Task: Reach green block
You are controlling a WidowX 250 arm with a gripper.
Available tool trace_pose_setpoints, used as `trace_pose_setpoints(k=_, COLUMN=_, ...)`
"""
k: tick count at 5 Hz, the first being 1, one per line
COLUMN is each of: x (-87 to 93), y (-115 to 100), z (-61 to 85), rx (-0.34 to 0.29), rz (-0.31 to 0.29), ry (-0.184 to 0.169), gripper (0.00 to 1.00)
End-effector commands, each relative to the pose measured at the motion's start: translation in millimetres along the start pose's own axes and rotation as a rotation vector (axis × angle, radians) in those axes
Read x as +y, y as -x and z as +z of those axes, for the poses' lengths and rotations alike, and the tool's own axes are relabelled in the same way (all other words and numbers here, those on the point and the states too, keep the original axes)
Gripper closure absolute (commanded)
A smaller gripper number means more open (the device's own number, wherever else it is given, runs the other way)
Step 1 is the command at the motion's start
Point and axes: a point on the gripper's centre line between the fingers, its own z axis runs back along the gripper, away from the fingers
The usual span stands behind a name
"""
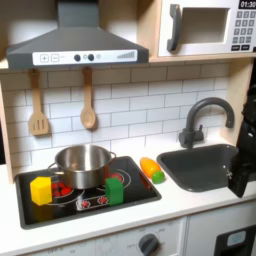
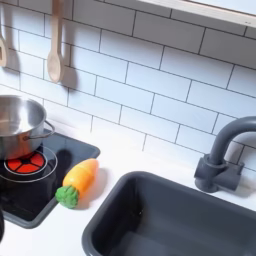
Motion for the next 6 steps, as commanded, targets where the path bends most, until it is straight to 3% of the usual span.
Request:
trace_pose_setpoints(k=1, x=0.0, y=0, z=0.0, rx=0.000, rz=0.000, ry=0.000, gripper=0.00)
trace_pose_setpoints(k=3, x=17.9, y=-28, z=-1.2, rx=0.017, rz=-0.011, ry=-0.023, gripper=0.00)
trace_pose_setpoints(k=6, x=55.1, y=-64, z=2.2, rx=-0.017, rz=0.026, ry=-0.064, gripper=0.00)
